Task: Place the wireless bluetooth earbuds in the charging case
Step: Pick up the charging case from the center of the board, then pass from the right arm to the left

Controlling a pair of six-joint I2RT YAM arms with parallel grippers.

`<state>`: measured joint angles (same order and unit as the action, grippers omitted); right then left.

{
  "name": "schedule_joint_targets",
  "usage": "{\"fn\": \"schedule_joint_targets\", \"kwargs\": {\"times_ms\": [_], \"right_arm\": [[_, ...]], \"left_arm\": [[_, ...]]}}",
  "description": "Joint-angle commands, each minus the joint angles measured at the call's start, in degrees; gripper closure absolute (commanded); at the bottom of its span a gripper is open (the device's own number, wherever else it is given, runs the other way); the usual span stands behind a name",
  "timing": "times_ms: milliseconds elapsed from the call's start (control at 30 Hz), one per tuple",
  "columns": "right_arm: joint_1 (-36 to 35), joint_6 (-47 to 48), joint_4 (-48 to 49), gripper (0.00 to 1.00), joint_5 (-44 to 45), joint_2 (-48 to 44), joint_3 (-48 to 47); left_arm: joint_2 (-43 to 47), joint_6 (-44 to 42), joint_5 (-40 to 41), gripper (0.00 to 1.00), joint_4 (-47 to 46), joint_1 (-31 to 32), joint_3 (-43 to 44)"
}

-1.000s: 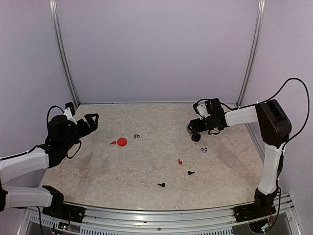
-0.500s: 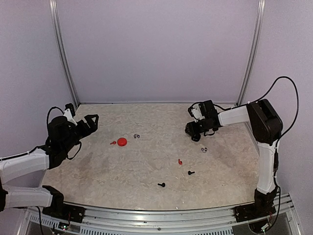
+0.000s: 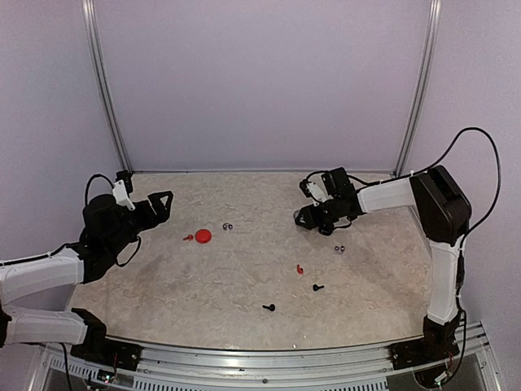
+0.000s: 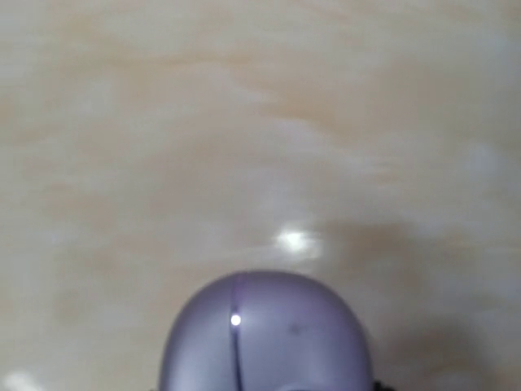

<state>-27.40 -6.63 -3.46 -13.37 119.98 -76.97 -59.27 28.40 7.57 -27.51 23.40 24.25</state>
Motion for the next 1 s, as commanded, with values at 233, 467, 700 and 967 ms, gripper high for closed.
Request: {"fn": "schedule_joint_targets", "kwargs": {"times_ms": [233,467,700,967], "right_arm": [[-8.5,-12.8,9.7,0.58,-19.2,-19.2,7.1],[-13.9,-18.2,12.2,0.57,-20.6,-25.8,12.4],[-18.8,-22.1,15.1,0.57,-18.6,-28.3,14.9],[-22.3,-24.2,16.9,0.56,-16.8,-28.0,16.0]], "left_arm": [[-3.4,-21.9,-7.2,0.01,-16.5,15.0,-1.7],[-8.6,-38.7,-0.9,0.01,-22.9,28.2,-0.5],[-17.4,-46.7,0.8,0.01,-22.1,33.8,5.8],[-23.1,-49.6,1.4,0.01,-22.3,36.3,9.5]]}}
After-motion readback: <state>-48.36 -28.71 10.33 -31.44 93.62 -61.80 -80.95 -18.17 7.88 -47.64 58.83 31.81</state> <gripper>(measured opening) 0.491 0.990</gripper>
